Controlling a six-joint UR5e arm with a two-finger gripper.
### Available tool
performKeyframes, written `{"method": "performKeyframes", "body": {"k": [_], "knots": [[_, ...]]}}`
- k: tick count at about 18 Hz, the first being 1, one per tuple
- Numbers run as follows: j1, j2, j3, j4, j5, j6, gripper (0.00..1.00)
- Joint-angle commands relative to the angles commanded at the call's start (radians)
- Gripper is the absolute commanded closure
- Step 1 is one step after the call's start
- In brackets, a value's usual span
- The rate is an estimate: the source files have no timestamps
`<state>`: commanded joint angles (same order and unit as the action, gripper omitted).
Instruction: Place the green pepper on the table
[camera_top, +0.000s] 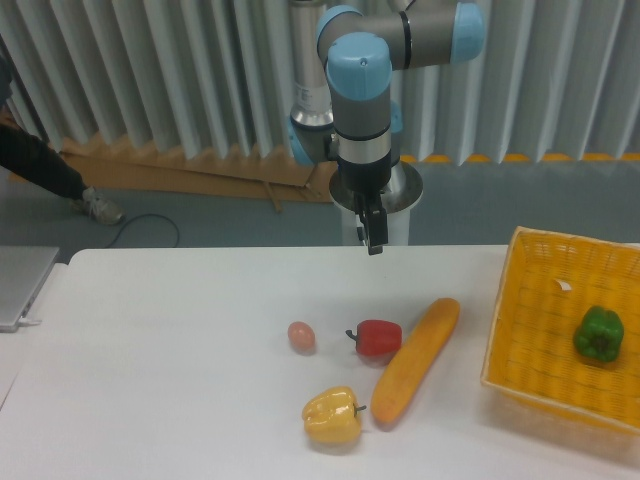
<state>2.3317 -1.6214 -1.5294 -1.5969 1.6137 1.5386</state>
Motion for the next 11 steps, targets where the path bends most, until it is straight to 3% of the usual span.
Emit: {"method": "performKeyframes", "body": {"k": [11], "knots": [[0.002,0.002,0.000,0.000,0.000,0.014,0.00]]}}
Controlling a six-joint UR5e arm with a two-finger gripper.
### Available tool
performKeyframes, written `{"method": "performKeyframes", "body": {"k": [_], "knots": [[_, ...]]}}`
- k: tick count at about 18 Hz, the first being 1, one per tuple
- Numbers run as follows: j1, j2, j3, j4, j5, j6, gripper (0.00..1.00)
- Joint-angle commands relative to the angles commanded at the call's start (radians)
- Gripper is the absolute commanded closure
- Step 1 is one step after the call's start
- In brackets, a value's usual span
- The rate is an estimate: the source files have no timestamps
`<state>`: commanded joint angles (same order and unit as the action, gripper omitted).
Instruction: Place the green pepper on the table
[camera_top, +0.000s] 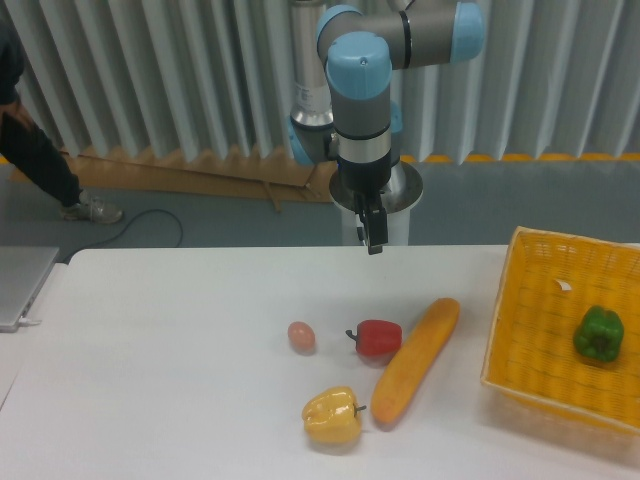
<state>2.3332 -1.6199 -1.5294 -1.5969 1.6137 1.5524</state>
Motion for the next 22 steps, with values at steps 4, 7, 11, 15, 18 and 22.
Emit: {"method": "performKeyframes", "body": {"k": [4,7,11,15,18,22], "knots": [[-0.006,-0.002,0.002,-0.002,0.000,0.003,0.00],[-0.008,0.000,0.011,-0.014,0.011,0.125,0.00],[0.002,0.005,0.005,-0.018,0.011,0.187,0.00],[0.005,0.005,0.009,-0.018,0.002,0.195,0.00],[0.005,0.003,0.011,-0.017,-0.002,0.192,0.00],[0.009,0.011,0.000,-0.009,0.006,0.198,0.00]]}}
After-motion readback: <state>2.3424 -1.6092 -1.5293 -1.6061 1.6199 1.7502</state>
